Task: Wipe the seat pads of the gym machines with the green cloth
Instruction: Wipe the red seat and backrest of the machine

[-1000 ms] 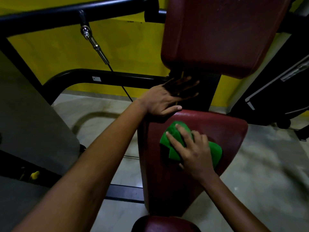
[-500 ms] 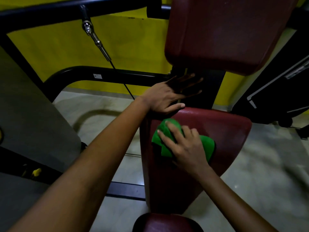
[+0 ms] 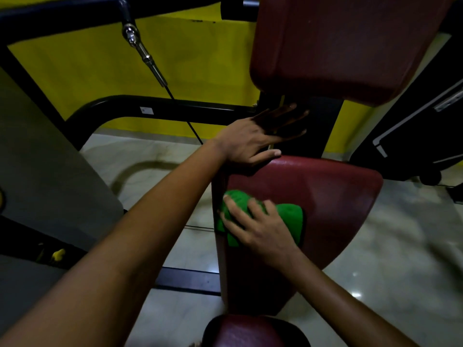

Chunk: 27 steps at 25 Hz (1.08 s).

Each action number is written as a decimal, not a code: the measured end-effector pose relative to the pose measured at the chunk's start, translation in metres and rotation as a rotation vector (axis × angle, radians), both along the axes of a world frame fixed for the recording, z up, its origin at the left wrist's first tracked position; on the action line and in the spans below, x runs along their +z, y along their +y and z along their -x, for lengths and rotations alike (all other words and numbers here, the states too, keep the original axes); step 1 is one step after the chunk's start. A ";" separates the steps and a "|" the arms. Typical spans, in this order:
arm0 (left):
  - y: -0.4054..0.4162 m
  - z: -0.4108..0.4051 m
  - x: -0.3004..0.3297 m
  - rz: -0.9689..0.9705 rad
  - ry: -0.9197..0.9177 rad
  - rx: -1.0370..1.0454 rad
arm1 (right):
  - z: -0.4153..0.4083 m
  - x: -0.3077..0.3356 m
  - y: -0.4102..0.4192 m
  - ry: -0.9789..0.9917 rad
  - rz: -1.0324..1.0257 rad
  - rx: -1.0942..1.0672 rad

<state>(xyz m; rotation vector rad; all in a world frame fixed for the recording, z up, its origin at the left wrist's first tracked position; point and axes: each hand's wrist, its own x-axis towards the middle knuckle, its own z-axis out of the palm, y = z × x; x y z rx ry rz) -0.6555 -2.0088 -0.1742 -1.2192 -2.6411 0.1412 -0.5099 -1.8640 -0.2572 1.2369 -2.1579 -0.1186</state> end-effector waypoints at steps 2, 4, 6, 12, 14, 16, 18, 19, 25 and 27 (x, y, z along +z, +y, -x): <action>0.000 -0.002 0.000 -0.007 -0.001 0.032 | -0.019 -0.022 0.005 -0.016 -0.152 0.095; 0.000 -0.010 0.006 -0.091 0.022 -0.024 | -0.020 -0.022 0.010 -0.050 -0.209 0.109; -0.001 -0.018 0.003 -0.173 -0.003 -0.128 | -0.009 -0.008 0.012 -0.060 -0.091 0.042; -0.017 -0.049 -0.015 -0.156 -0.095 -0.197 | -0.022 -0.043 0.020 -0.019 -0.028 0.018; -0.018 -0.054 -0.016 -0.134 -0.046 -0.168 | -0.035 -0.061 0.029 -0.044 -0.248 0.121; -0.015 -0.062 -0.021 -0.125 0.027 -0.129 | -0.032 -0.057 0.033 -0.051 -0.289 0.126; -0.012 -0.069 -0.029 -0.121 0.101 -0.089 | -0.025 -0.039 0.029 -0.047 -0.123 0.029; -0.013 -0.072 -0.034 -0.120 0.141 -0.065 | -0.022 -0.031 0.026 -0.047 -0.024 -0.039; -0.008 -0.084 -0.042 -0.129 0.292 0.010 | -0.041 -0.072 0.034 -0.005 -0.087 0.050; -0.010 -0.081 -0.047 -0.127 0.330 0.020 | -0.048 -0.093 0.044 -0.037 -0.145 0.065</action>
